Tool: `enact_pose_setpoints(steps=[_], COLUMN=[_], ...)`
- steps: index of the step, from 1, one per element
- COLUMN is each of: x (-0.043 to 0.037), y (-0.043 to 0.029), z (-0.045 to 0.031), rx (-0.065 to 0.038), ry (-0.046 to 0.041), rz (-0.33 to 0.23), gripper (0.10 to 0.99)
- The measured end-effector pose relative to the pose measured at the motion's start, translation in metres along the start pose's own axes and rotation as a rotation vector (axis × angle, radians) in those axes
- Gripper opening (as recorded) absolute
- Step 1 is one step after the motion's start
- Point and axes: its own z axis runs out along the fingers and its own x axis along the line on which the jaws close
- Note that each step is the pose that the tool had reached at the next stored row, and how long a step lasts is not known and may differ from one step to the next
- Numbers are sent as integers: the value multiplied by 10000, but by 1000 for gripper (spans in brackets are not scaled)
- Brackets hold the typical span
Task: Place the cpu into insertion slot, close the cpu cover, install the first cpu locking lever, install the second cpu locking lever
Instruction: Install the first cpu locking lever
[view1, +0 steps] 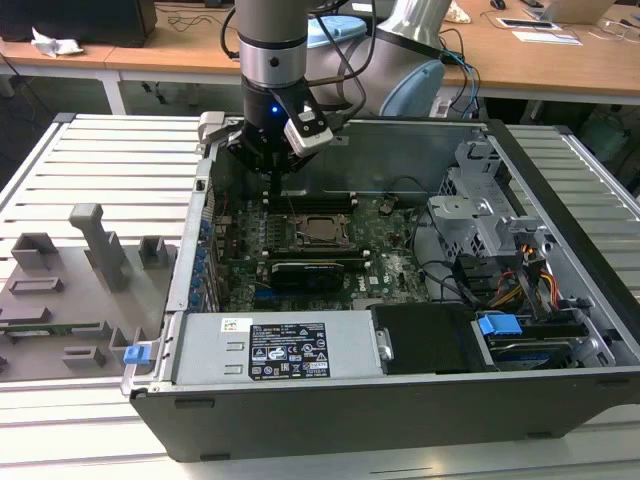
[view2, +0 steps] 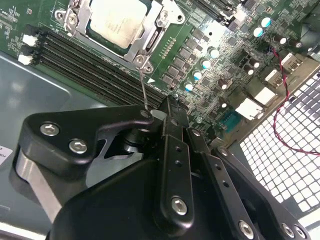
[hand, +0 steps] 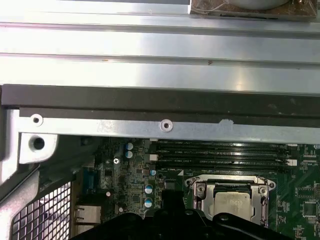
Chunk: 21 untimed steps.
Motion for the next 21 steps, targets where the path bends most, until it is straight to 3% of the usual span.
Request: enact_pose_setpoints(steps=[16, 21], x=[-34, -157], y=[17, 13], z=[2, 3], rx=[-1, -2], ry=[-1, 0], rz=[-1, 0], gripper=[106, 106])
